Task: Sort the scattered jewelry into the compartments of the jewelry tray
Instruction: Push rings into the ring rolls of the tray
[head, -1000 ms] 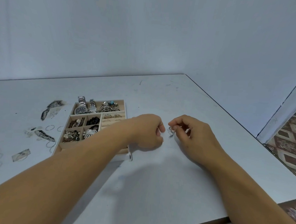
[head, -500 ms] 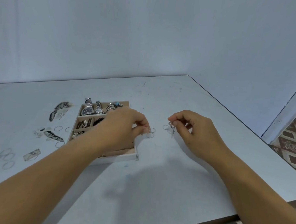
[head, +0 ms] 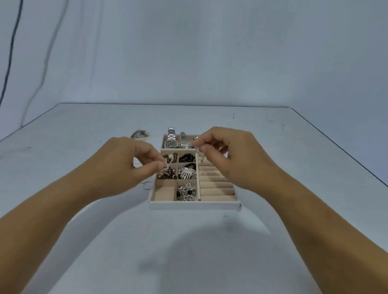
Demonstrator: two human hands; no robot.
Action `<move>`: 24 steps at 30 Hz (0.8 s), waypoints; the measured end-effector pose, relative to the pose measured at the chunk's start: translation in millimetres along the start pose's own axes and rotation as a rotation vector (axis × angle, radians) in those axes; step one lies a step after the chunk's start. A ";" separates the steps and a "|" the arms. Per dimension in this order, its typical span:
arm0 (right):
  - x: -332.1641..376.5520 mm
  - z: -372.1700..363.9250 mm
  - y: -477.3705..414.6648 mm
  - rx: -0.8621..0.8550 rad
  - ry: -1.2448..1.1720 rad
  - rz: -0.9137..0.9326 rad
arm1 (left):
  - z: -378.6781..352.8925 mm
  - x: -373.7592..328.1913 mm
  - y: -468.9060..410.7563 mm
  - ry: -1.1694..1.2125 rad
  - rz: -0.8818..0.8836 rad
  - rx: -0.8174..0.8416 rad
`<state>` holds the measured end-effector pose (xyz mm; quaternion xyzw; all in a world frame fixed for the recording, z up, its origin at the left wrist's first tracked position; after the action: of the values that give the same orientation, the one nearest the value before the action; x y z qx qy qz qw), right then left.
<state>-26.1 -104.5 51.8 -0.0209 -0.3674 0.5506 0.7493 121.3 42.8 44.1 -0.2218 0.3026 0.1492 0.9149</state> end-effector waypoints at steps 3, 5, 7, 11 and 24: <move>5.3 -16.3 -9.0 -0.013 -0.017 0.002 | -0.6 7.6 5.5 0.037 0.009 0.004; 4.4 -26.7 -8.2 -0.030 -0.043 -0.016 | -3.9 11.5 8.2 0.049 0.006 0.021; 2.0 -35.7 -4.2 -0.038 -0.062 -0.040 | -8.2 14.0 11.0 0.041 -0.009 0.030; -1.2 -43.3 1.6 -0.017 -0.060 -0.054 | -18.8 20.5 14.4 -0.023 -0.065 0.047; -1.3 -55.5 7.6 0.053 -0.069 -0.056 | -14.2 46.0 30.6 -0.122 -0.084 0.025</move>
<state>-0.6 -81.8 7.3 0.0284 -0.3786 0.5393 0.7516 137.4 68.4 -4.3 -0.2133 0.2385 0.1204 0.9397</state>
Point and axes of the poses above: each hand's wrist, its own y-axis away from the middle knuckle, its own z-axis out of the back of the hand, x = y × z, the point moved 4 cm from there along -y, towards the middle knuckle, and after that the axes turned 10 degrees about y, right-handed, at the moved point
